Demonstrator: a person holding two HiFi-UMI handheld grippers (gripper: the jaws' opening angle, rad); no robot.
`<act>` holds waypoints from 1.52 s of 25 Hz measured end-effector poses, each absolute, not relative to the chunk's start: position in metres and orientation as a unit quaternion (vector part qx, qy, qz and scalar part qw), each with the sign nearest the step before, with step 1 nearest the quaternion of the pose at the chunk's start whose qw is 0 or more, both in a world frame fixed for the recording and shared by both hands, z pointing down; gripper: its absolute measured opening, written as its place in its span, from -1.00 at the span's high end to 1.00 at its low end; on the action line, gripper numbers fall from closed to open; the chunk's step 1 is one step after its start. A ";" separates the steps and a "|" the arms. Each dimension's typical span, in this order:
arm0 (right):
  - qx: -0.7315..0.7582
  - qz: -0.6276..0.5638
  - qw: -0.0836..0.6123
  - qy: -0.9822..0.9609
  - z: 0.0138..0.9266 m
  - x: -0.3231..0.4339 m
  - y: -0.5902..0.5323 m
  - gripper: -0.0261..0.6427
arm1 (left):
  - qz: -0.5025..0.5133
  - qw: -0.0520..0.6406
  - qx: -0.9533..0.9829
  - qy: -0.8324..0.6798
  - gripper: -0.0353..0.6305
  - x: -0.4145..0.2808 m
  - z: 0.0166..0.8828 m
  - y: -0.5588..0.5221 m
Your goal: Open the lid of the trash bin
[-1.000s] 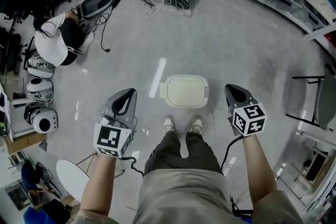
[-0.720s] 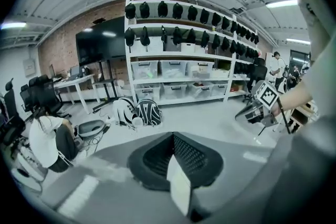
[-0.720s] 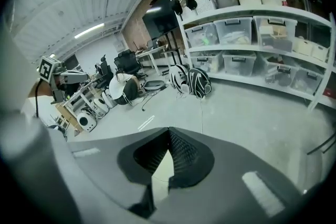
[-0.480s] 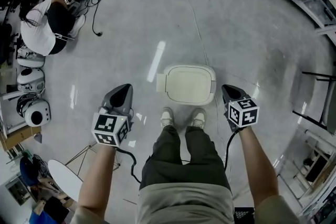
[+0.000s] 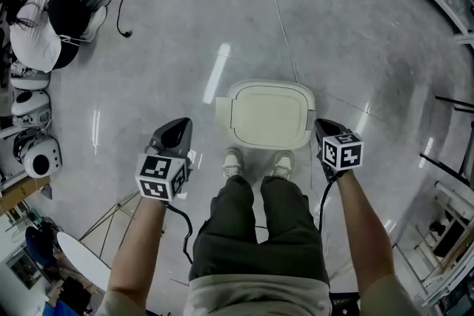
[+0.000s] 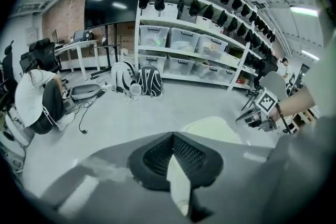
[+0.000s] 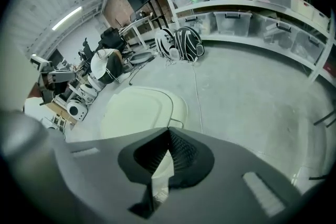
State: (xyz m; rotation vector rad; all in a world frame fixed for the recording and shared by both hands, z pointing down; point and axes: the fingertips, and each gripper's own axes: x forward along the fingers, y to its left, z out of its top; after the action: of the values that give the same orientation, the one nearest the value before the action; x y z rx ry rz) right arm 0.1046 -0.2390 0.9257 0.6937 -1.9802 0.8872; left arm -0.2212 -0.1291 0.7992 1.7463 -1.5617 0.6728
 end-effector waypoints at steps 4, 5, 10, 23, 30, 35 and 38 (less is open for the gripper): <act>0.277 0.352 0.432 -0.783 0.955 0.112 -0.237 0.91 | 0.268 0.349 0.663 -0.605 0.89 -0.228 0.829 -0.121; 0.277 0.351 0.430 -0.784 0.957 0.113 -0.238 0.91 | 0.268 0.354 0.660 -0.606 0.89 -0.231 0.834 -0.119; 0.281 0.366 0.411 -0.786 0.959 0.115 -0.237 0.90 | 0.267 0.362 0.653 -0.609 0.89 -0.242 0.844 -0.113; 0.305 0.381 0.396 -0.778 0.896 0.092 -0.242 0.91 | 0.301 0.339 0.626 -0.634 0.89 -0.302 0.791 -0.092; 0.315 0.370 0.358 -0.798 0.797 0.070 -0.237 0.91 | 0.249 0.347 0.629 -0.649 0.89 -0.287 0.723 -0.095; 0.312 0.334 0.327 -0.827 0.703 0.054 -0.237 0.91 | 0.240 0.323 0.641 -0.653 0.89 -0.283 0.659 -0.100; 0.296 0.302 0.316 -0.849 0.644 0.044 -0.230 0.91 | 0.242 0.293 0.660 -0.649 0.89 -0.276 0.613 -0.103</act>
State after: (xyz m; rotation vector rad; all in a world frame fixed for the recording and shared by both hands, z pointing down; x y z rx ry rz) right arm 0.0442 -0.2301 0.6445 0.7806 -2.2353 0.7961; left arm -0.2761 -0.1034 0.6126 1.7575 -1.7282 0.6451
